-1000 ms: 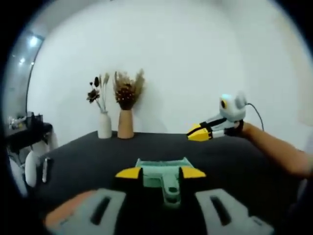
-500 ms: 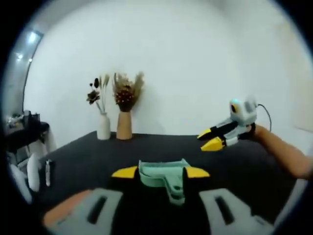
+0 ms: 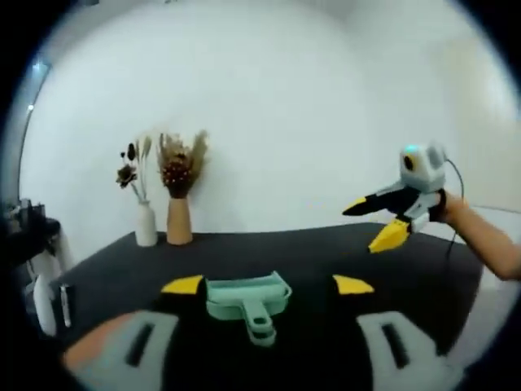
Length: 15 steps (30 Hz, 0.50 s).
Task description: Pick up the broom and sweep the trash on the tabletop into the dustpan.
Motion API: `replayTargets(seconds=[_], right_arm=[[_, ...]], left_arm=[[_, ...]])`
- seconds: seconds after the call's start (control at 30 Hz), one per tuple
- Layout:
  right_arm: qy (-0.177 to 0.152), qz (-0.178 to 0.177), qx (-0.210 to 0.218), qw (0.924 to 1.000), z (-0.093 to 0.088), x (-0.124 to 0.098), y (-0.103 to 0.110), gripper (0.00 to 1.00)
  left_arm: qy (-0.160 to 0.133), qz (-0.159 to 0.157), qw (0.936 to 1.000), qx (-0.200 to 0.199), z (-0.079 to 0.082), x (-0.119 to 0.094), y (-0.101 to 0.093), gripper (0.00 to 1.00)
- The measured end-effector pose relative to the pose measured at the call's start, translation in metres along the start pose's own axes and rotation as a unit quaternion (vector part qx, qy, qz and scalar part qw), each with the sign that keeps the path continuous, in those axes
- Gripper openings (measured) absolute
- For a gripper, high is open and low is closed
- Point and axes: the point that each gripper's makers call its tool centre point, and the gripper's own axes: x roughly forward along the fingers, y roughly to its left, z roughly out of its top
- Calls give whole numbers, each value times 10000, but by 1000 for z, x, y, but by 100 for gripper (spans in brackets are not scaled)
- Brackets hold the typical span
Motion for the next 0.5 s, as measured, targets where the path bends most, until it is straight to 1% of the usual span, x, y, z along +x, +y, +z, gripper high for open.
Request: replayTargets(seconds=[0.07,0.17,0.23,0.3,0.33,0.37,0.43,0.5], right_arm=[[-32,-96,12,9999,-1,-10,0,86],[-76,-261,105,9996,-2,-26,0,92],[-126,-338,163,9992,-3,-36,-1,95],[-158,-426,212,9987,-6,-50,0,96],[-194,-534,298,9979,-8,-56,-3,97],[-253,-661,386,9967,-8,-62,-7,97],[-369,-796,509,9948,-10,-75,-12,97],[-438,-885,649,9930,-14,-87,-16,97]], left_arm=[[27,-112,9999,11,0,2,-4,75],[21,-290,9996,-16,0,4,-11,81],[-18,-486,9988,-62,1,6,-18,86],[7,-759,9968,-265,1,6,-25,87],[-48,-859,9956,-385,3,7,-27,91],[-87,-1034,9937,-426,3,8,-30,95],[-50,-1036,9936,-440,2,10,-28,95],[-41,-1078,9936,-327,2,10,-28,95]])
